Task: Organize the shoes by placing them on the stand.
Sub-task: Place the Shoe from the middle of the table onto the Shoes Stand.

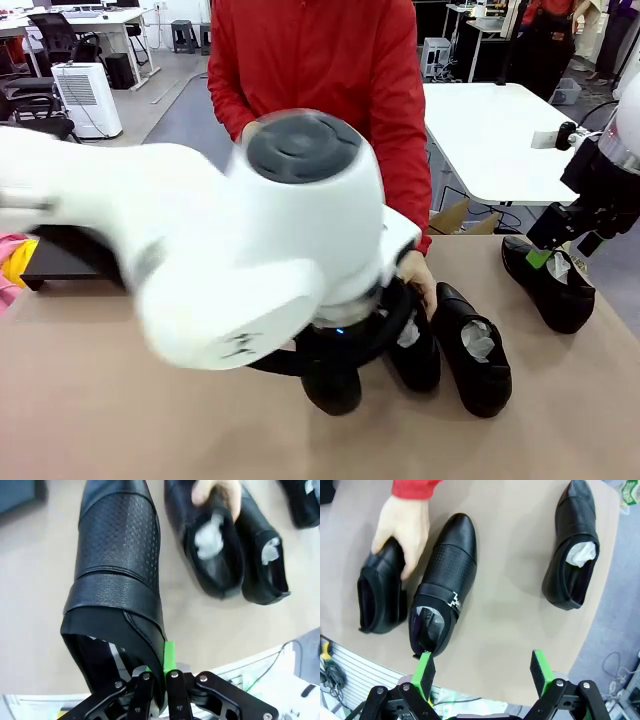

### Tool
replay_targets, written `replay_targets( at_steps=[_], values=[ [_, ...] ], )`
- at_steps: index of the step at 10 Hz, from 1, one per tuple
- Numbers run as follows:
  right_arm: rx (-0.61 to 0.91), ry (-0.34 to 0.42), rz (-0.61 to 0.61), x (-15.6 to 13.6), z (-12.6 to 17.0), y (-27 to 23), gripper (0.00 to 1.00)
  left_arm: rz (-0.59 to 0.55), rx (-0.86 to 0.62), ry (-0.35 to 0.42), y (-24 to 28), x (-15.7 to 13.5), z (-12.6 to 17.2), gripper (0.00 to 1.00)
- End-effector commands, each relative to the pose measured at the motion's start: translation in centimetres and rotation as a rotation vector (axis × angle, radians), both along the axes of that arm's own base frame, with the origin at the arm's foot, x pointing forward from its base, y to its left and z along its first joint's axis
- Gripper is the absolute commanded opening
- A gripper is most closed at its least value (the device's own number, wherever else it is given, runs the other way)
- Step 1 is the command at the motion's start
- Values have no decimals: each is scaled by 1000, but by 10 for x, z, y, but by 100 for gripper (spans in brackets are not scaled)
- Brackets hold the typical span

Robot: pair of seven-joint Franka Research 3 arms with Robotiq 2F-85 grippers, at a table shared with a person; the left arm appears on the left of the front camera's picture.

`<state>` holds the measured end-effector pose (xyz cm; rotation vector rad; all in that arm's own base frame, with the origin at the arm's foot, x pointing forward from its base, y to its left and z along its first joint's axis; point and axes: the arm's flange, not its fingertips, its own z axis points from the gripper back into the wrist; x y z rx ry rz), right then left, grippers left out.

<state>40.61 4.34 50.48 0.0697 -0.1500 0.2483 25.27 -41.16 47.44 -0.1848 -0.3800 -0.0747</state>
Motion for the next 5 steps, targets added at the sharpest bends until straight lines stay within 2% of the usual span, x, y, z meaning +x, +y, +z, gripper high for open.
replay_targets(
  at_steps=[1,2,4,5],
  values=[
    [-4,-4,-5,1,2,-1,100,3,13,-160,64,-12,25,0],
    [-4,-4,-5,1,2,-1,100,16,20,-248,89,-5,34,0],
    [-4,-4,-5,1,2,-1,100,-4,49,-297,122,21,38,0],
    [-4,-4,-5,1,2,-1,100,-86,-4,-231,131,33,34,0]
  ],
)
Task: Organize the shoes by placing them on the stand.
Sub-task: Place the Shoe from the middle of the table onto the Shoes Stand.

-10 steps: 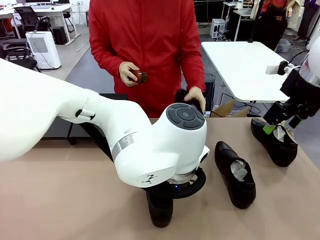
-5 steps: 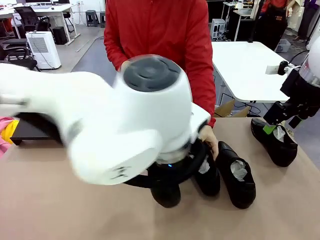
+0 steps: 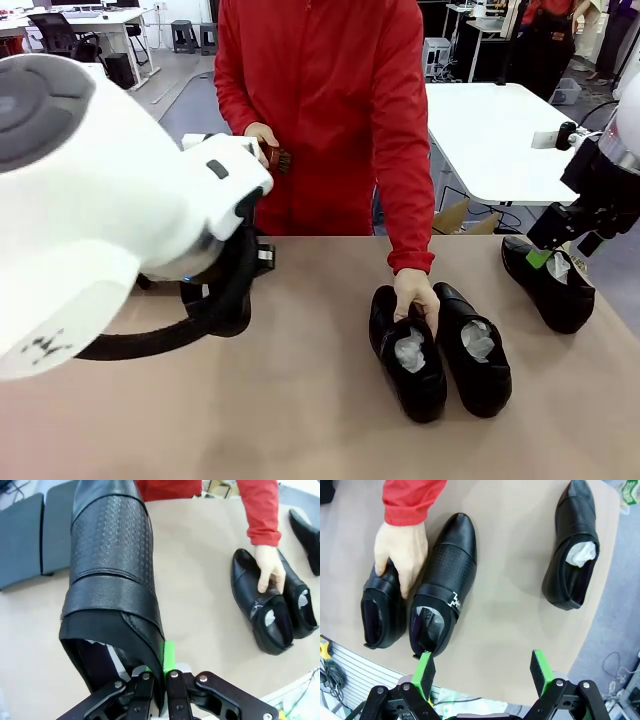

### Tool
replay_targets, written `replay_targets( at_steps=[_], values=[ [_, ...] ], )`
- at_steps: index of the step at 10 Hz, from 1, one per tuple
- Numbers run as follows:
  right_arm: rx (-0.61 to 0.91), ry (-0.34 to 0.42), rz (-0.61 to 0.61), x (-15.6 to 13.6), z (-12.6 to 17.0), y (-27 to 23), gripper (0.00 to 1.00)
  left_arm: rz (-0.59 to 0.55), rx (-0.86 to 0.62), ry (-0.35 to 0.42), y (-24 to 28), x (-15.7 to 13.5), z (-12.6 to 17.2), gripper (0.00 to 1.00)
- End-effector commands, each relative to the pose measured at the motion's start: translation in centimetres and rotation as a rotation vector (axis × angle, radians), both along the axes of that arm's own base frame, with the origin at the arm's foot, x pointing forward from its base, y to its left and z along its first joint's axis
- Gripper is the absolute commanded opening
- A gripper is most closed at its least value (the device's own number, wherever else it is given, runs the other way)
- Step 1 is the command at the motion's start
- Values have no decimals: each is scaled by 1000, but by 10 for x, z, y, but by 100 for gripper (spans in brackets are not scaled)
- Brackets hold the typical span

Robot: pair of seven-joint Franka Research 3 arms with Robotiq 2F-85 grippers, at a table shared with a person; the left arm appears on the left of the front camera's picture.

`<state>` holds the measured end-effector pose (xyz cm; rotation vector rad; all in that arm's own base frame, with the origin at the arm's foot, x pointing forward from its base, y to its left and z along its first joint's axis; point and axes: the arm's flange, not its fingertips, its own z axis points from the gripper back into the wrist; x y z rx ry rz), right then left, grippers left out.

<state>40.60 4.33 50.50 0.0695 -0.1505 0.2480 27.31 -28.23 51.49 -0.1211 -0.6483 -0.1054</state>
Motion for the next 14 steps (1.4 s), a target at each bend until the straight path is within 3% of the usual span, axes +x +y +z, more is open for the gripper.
replay_targets(
  at_steps=[1,2,4,5,6,7,9,11,14],
  values=[
    [-4,-3,-5,1,2,0,100,-135,-154,133,11,14,-6,0],
    [-4,-3,-5,1,2,0,100,0,0,0,0,0,0,0],
    [-4,-3,-5,1,2,0,100,0,0,0,0,0,0,0],
    [-4,-3,-5,1,2,0,100,-42,-27,37,6,11,-9,0],
    [-4,-3,-5,1,2,0,100,23,70,-8,17,18,-6,0],
    [-4,-3,-5,1,2,0,100,59,125,-87,34,38,-1,0],
    [-4,-3,-5,1,2,0,100,-13,167,-157,62,94,7,0],
    [-4,-3,-5,1,2,0,100,-77,171,-152,76,148,2,0],
    [-4,-3,-5,1,2,0,100,-111,212,-121,82,190,-22,0]
  ],
)
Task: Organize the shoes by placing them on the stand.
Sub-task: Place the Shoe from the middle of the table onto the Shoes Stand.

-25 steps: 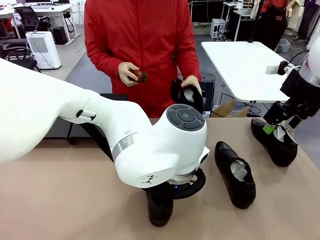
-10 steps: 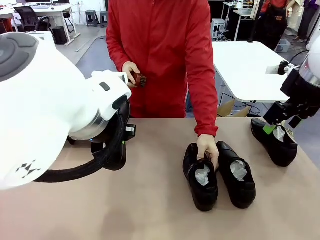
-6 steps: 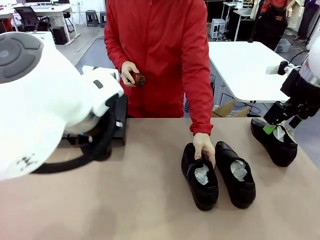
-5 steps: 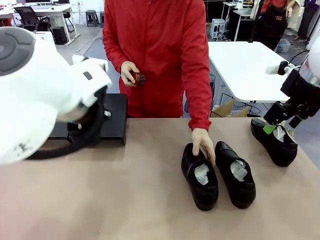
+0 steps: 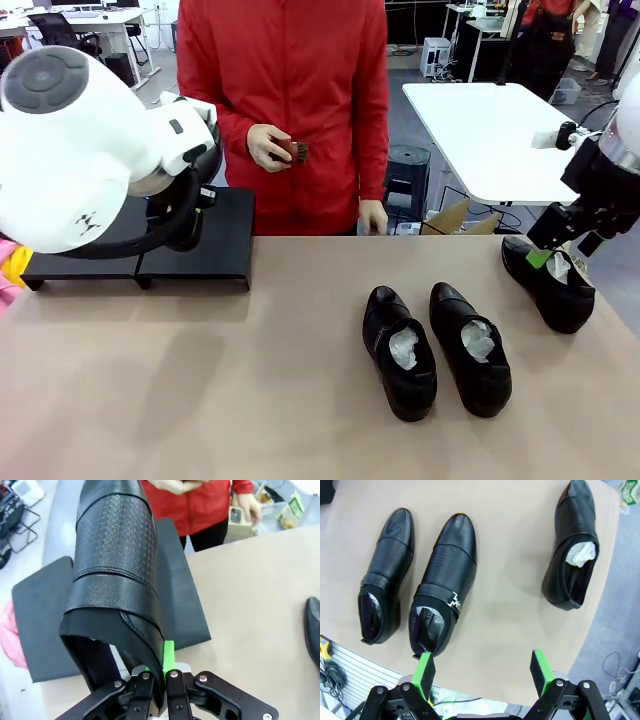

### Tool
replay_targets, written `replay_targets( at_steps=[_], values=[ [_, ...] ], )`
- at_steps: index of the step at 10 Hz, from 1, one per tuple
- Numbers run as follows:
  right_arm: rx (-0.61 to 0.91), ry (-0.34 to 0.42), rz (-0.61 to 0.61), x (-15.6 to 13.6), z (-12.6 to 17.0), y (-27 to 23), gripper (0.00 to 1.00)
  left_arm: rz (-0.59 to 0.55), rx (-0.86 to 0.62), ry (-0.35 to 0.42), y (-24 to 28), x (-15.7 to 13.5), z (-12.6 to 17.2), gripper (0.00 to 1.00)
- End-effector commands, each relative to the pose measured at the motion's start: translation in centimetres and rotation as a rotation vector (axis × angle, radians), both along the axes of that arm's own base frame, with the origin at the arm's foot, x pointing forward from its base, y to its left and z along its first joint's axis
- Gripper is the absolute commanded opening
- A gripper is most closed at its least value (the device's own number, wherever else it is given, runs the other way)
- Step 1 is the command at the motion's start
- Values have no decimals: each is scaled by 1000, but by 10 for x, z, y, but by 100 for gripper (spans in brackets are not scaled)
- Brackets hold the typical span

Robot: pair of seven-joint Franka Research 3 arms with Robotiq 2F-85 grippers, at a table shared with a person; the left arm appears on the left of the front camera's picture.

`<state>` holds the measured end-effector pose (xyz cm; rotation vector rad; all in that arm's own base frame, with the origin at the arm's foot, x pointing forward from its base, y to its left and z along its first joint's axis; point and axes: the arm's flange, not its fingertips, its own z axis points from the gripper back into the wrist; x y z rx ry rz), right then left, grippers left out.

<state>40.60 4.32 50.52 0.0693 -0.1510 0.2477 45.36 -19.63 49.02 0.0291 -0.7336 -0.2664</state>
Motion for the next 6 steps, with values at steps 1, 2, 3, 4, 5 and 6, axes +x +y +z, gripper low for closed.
replay_targets(
  at_steps=[1,2,3,4,5,6],
  values=[
    [-4,-3,-4,1,2,0,100,-8,49,-6,-2,17,-8,0],
    [-4,-3,-4,1,2,0,100,22,69,6,3,23,-17,0],
    [-4,-3,-4,1,2,0,100,52,84,13,8,29,-25,0],
    [-4,-3,-4,1,2,0,100,58,88,16,10,31,-28,0],
    [-4,-3,-4,1,2,0,100,55,96,21,12,34,-31,0],
    [-4,-3,-4,1,2,0,100,119,75,60,6,22,-20,0]
  ],
)
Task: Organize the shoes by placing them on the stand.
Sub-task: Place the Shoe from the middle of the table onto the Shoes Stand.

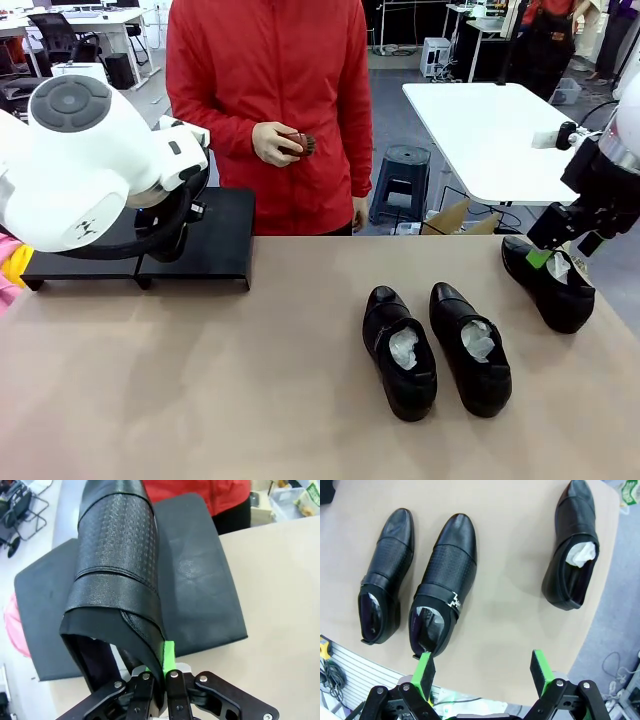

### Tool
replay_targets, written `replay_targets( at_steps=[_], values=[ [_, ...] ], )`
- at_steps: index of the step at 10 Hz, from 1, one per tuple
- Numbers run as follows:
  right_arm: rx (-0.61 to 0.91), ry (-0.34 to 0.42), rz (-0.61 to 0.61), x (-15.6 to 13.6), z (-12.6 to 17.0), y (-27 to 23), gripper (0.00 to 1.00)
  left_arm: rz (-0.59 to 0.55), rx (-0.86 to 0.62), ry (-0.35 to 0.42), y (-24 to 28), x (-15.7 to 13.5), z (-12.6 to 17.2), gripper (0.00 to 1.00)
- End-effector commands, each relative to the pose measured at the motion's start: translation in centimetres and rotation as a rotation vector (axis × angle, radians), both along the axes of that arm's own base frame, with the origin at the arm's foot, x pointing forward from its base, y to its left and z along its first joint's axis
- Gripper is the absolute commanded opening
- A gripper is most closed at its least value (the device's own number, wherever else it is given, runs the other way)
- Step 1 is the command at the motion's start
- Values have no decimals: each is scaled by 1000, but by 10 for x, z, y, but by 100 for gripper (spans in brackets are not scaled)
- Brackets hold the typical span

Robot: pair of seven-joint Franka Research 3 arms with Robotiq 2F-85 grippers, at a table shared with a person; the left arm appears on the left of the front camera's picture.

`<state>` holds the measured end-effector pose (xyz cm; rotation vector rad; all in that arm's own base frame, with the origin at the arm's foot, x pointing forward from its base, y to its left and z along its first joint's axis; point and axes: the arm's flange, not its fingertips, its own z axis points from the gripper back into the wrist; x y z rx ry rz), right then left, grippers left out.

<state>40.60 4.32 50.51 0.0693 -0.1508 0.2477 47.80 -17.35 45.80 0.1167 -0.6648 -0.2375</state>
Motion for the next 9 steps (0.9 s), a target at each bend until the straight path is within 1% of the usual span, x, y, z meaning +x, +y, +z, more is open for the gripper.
replay_targets(
  at_steps=[1,2,3,4,6,9],
  values=[
    [-4,-3,-4,1,2,0,100,-27,2,-12,1,1,0,0],
    [-4,-3,-4,1,2,0,100,-27,2,-12,1,1,0,0],
    [-4,-3,-4,1,2,0,100,1,2,6,-2,-2,-1,0],
    [-4,-3,-4,1,2,0,100,43,40,-57,0,-2,4,0],
    [-4,-3,-4,1,2,0,100,14,33,-67,5,17,0,0],
    [-4,-3,-4,1,2,0,100,-12,17,-70,6,41,-19,0]
  ],
)
